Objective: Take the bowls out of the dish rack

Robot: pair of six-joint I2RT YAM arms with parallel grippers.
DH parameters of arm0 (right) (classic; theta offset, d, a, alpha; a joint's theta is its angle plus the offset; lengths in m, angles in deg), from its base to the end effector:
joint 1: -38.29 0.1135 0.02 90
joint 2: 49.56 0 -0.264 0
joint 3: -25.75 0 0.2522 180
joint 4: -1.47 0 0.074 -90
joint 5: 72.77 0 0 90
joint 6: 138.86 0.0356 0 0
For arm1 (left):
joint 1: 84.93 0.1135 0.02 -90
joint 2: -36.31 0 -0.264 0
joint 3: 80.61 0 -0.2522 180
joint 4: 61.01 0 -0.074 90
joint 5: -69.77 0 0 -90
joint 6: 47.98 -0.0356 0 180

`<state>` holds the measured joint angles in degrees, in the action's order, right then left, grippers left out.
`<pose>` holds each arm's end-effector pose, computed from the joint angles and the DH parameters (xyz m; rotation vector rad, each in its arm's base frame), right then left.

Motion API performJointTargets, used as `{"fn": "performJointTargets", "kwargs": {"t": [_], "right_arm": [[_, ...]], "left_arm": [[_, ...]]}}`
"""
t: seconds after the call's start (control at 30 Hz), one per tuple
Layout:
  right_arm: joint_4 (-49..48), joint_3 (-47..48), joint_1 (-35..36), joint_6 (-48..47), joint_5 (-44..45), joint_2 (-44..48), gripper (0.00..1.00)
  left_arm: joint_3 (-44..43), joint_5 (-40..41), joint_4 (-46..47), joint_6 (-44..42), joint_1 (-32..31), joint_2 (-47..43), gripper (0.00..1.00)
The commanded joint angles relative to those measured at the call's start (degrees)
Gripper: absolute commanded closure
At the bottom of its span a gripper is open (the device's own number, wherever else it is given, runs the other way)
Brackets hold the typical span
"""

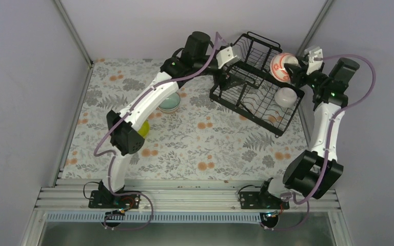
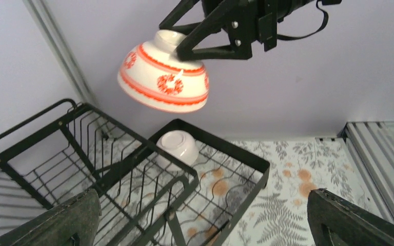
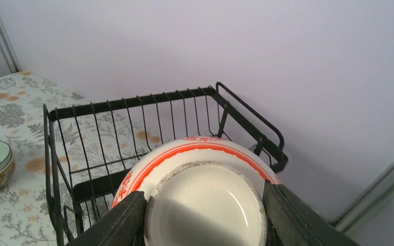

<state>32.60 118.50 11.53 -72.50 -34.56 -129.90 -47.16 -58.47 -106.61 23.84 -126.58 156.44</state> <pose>0.2920 -0.1159 0.3971 -0.5380 1.6927 0.2247 0.3400 -0.3319 0.4205 1.3373 1.3964 -0.9087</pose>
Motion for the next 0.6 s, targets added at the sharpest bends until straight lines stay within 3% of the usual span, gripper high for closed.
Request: {"fn": "performJointTargets", "kwargs": {"t": [0.0, 0.27, 0.47, 0.57], "right_arm": [[-2.64, 5.89, 3.81, 1.76, 0.18, -2.51, 0.63], [-2.24, 14.61, 10.04, 3.41, 3.59, -9.35, 0.63], [-0.85, 20.49, 14.20, 3.82, 5.40, -14.13, 0.62], [-1.17, 21.64, 15.77, 3.87, 7.15, -14.50, 0.62]], "left_arm": [[-8.13, -4.08, 0.10, 3.66, -0.18, 5.60, 0.00], [-10.91, -4.61, 3.21, 4.34, 0.47, 8.72, 0.00], [-8.11, -10.83, 13.11, 11.99, 4.35, 10.18, 0.00], [-11.28, -11.90, 14.41, 14.68, 6.06, 13.13, 0.00]]}}
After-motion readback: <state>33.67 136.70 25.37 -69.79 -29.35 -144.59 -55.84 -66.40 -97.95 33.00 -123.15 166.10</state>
